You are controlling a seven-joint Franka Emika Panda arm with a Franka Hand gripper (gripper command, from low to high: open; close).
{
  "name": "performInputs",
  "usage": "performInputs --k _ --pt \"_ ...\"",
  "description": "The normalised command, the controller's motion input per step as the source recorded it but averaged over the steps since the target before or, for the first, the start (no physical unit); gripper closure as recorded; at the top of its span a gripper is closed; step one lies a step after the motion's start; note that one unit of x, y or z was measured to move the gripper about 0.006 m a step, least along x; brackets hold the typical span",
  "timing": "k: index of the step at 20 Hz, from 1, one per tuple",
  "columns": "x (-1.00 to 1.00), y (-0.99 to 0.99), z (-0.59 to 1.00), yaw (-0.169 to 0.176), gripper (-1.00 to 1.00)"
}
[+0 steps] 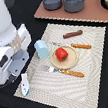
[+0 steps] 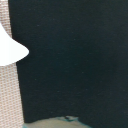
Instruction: Interact with the objects in diverse but meaningful ways.
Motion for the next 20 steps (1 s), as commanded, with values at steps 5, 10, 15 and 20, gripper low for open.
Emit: performInputs --k 5,10,15,20 --pt "0.45 -0.02 0.02 -0.161 -1.0" --pt "0.21 -0.14 -0.04 -0.163 -1.0" --pt "0.01 -0.19 -0.11 -0.1 -1.0" --pt "-0.01 -0.19 -0.13 -0.076 -1.0"
